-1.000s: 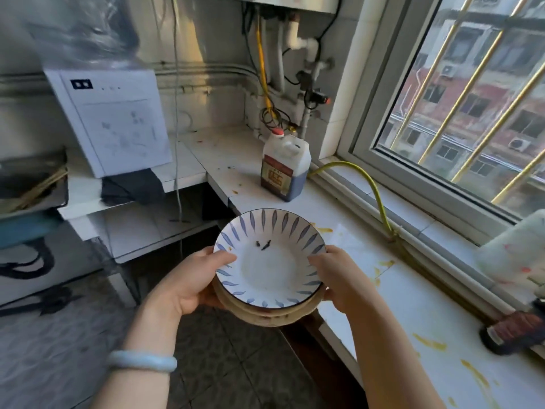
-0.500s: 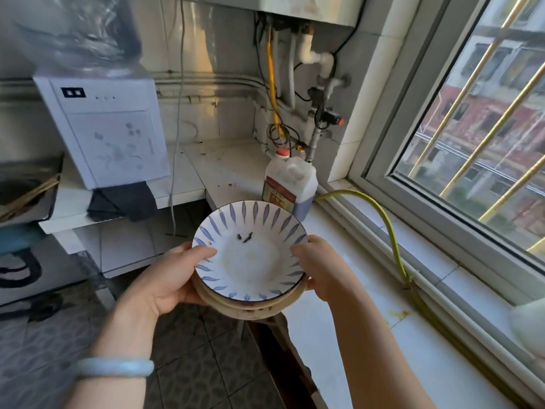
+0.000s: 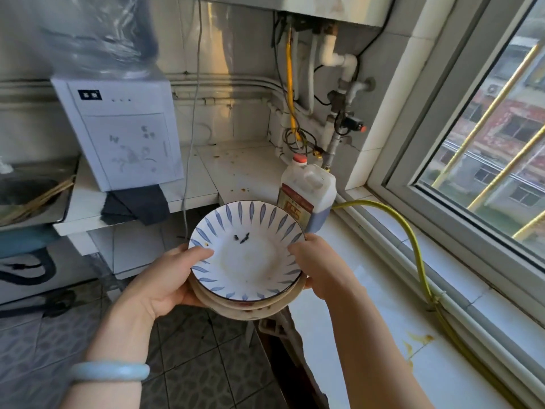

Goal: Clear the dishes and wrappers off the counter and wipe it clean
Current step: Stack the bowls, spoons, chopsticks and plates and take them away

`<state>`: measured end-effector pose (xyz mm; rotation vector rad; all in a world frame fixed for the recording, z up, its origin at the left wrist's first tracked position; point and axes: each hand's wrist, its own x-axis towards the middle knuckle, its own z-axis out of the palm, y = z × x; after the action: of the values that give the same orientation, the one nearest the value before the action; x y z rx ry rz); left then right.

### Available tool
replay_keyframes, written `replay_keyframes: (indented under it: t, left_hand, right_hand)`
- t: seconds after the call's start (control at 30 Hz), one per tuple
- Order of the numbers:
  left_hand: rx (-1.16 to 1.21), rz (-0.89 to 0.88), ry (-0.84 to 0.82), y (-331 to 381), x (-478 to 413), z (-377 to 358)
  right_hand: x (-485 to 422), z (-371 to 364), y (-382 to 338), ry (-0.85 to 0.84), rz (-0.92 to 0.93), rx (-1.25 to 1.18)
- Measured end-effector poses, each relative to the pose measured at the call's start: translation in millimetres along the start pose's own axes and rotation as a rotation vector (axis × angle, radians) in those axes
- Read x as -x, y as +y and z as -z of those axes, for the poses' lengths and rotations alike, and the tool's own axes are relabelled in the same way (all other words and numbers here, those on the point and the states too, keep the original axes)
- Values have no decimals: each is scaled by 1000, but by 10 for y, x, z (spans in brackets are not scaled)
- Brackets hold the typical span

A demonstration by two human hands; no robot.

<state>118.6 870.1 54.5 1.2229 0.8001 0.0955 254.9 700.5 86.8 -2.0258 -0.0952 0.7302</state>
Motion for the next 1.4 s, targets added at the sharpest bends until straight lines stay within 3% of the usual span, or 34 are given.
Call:
replay_keyframes:
  t: [0.8, 1.4]
  left_hand:
    - [90, 0, 263, 352, -192, 2478]
    - [289, 58, 549, 731, -1019, 3872]
  right_hand:
    - [-371, -2468, -1137, -247, 50, 51]
    - [-1487, -4287, -2315, -550, 195, 353]
